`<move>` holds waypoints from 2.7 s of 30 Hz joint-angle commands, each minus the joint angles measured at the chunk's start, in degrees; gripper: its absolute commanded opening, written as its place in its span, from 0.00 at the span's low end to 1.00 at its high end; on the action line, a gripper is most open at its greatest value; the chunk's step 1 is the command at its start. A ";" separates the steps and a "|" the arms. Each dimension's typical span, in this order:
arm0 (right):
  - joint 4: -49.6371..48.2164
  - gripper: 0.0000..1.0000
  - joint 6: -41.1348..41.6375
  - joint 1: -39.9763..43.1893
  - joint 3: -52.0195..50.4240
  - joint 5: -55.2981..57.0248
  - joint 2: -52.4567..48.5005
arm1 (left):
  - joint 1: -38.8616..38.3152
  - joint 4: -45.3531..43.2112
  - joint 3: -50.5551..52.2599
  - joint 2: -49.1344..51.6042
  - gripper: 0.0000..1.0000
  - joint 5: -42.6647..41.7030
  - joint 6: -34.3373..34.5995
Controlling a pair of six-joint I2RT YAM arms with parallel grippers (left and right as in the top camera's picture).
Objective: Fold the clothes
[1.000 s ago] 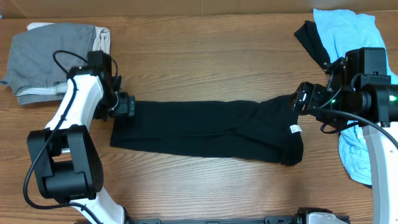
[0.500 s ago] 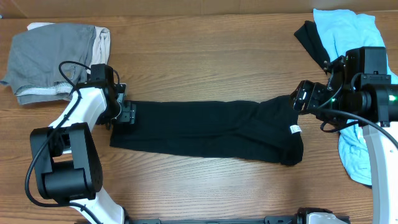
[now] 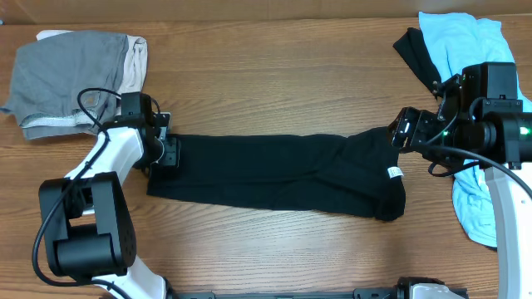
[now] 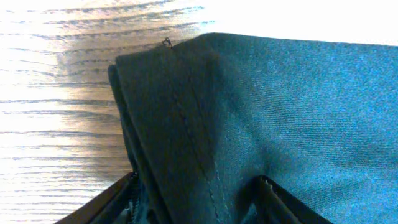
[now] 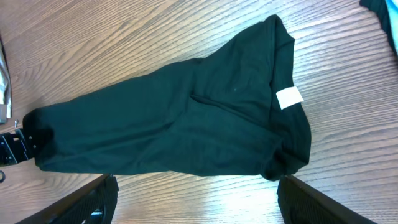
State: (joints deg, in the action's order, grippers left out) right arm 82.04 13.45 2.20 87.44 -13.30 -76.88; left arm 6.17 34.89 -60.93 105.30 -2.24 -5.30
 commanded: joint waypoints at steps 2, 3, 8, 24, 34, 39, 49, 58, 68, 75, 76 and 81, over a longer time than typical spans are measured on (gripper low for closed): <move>-0.37 0.85 0.22 -0.26 0.66 -0.28 0.26 | 0.31 -1.81 5.51 4.00 0.44 2.89 1.68; -0.39 0.85 0.22 -0.26 0.66 -0.28 0.26 | 0.31 -1.95 5.62 4.00 0.37 2.93 1.70; -0.70 0.85 0.22 -0.26 0.66 -0.31 0.26 | 0.35 -2.38 5.14 3.98 0.04 5.49 6.12; -4.02 0.85 0.28 -0.26 -1.25 -2.64 0.20 | 4.76 17.68 -15.47 3.98 0.04 6.08 8.28; -4.48 0.86 0.28 -0.26 -2.38 -2.67 -0.72 | 6.08 30.01 -29.00 3.98 0.04 11.63 6.10; -4.70 0.86 0.28 -0.26 -2.38 -2.67 -2.01 | 2.97 31.71 -30.53 3.98 0.04 6.91 4.85; -4.42 0.86 0.28 -0.26 -2.38 -2.69 -6.25 | -10.08 32.24 -30.51 3.98 0.04 6.21 4.44; -5.18 0.86 0.24 -0.26 -2.38 -2.67 -6.84 | -19.28 30.60 -30.49 4.00 0.04 3.76 7.26; -5.29 0.87 0.26 -0.26 -2.38 -2.67 -6.84 | -25.20 28.46 -30.34 4.00 0.04 3.63 11.82; -5.29 0.87 0.24 -0.26 -2.38 -2.67 -6.84 | -26.97 28.13 -30.05 4.26 0.04 3.58 12.28; -5.29 0.87 0.24 -0.26 -2.38 -2.67 -6.84 | -27.23 27.91 -30.05 4.26 0.04 3.58 13.00; -5.27 0.87 0.24 -0.26 -2.38 -2.67 -6.84 | -28.04 27.74 -30.01 4.42 0.04 2.19 13.07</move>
State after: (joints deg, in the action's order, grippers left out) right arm 77.08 13.50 2.20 85.27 -15.25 -83.59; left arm -20.84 62.92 -90.28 109.32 1.87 6.57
